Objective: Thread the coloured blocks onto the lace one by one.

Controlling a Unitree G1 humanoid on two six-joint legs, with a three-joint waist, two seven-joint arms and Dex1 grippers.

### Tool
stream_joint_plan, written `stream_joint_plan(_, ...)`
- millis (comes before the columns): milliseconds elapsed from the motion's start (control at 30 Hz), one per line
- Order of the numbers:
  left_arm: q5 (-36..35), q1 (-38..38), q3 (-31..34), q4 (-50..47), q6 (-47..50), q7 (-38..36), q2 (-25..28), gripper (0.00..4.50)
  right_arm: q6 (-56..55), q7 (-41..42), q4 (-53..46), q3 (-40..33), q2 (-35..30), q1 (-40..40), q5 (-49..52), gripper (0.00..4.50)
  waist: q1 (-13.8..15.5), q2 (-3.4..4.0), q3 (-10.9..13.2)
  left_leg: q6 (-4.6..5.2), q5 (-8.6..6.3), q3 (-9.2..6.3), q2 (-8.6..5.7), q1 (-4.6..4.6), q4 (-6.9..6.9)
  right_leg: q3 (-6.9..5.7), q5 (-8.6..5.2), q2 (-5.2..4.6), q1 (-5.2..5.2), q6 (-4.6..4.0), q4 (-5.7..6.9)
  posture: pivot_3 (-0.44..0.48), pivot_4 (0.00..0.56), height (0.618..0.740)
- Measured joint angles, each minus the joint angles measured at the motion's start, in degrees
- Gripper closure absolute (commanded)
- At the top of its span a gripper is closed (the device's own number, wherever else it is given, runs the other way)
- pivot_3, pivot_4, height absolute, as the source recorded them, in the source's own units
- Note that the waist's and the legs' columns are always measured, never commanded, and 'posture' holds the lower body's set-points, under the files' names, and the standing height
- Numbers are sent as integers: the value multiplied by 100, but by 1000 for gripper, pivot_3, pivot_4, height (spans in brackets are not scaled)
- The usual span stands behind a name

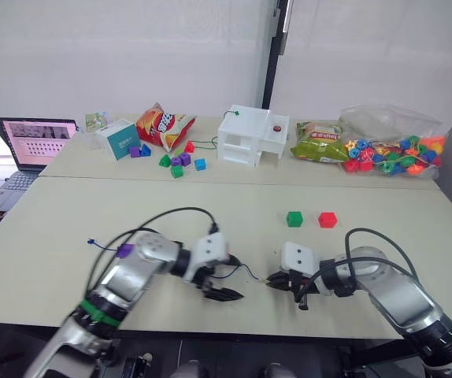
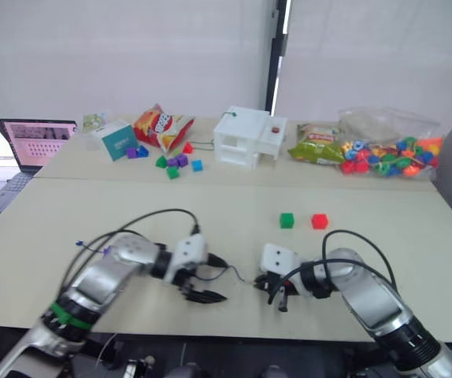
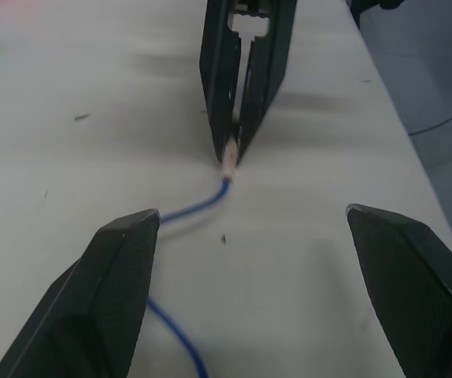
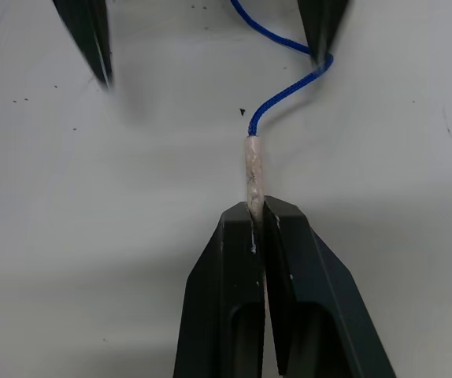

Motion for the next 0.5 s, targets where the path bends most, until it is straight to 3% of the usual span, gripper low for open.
stream_joint_plan(333,374,-112,-240,355,-364,70,-203,517,117,-3,-59,-9,-23,-5,-39,4500,-10,1,-1,0,0,0,0,0,0,5,0,1,-2,-1,-1,0,150,740)
stream_joint_plan(367,384,-119,-260,366,-371,38,-204,1041,119,-5,-65,-9,-22,-4,-39,4500,-6,1,-1,0,0,0,-1,1,0,4,0,-1,-2,-1,-1,0,150,740)
stream_joint_plan(500,486,-180,-346,438,-494,6,-238,2204,138,-17,-85,-9,-22,1,-37,4500,-5,1,-1,0,0,0,-1,1,0,4,0,-1,-1,0,-1,0,150,740)
